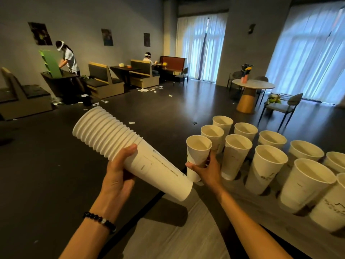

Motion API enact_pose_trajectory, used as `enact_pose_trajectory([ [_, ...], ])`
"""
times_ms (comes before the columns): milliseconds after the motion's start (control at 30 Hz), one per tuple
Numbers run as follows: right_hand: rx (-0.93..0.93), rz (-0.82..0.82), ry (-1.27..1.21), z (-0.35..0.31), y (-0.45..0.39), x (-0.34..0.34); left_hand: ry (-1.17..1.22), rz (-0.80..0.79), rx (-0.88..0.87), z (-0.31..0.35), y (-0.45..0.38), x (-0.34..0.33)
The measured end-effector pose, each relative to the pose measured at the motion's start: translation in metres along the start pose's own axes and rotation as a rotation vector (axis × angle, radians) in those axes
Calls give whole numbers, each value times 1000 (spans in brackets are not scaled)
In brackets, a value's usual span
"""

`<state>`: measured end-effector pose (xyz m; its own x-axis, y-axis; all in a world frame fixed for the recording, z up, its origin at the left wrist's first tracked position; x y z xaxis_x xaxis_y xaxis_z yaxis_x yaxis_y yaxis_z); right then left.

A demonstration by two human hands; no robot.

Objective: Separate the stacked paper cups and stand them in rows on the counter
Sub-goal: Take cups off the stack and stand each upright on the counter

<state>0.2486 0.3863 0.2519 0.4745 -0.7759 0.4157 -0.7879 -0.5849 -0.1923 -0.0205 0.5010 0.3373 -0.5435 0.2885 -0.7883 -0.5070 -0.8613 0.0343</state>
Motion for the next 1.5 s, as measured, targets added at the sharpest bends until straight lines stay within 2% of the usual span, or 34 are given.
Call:
enact_pose_trajectory([
  [167,-74,-44,20,12,13,2,-57,-103,54,-21,0,-9],
  [267,-193,-24,48,17,42,26,-50,-133,132,-46,8,-20],
  [300,-245,-89,3,17,49,30,-34,-143,169,-56,12,-26],
  [367,-292,-366,-168,6,65,29,-4,-155,244,-79,20,-39],
  [433,-270,-567,-295,-4,81,38,-30,-143,282,-99,30,-53],
  [533,-181,-717,-228,-14,99,52,-67,-106,266,-116,36,-62],
  [600,-178,-738,-190,-10,105,57,-138,-160,225,-118,38,-71],
  [667,-212,-706,-183,-2,101,61,-255,-224,141,-115,42,-81],
  [767,-99,-640,-99,-5,98,70,-311,-221,38,-106,42,-87],
  [867,-34,-458,3,-2,95,86,-229,-217,-8,-86,34,-93],
  [967,-27,-356,-76,6,94,89,-90,-190,-30,-62,24,-92],
  [1100,-140,-274,-188,15,86,81,121,-76,-16,-44,19,-78],
  [1267,-218,-146,-193,27,69,73,128,-37,5,-43,22,-67],
  [1433,-266,-92,-165,33,70,72,131,-36,40,-49,26,-66],
  [1500,-318,-2,-148,41,76,80,139,-37,59,-49,32,-67],
])
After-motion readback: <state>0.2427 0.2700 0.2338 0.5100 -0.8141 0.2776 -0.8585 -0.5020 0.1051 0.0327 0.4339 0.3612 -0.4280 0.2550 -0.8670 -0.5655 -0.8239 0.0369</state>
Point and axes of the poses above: each hand's wrist, its own y-axis away from the middle knuckle, its own x-axis out of the back of the hand, z = x × y, the point moved 8 cm from there along -y, towards the middle knuckle, and after that the axes turned 9 degrees about y, right-handed, at the moved point
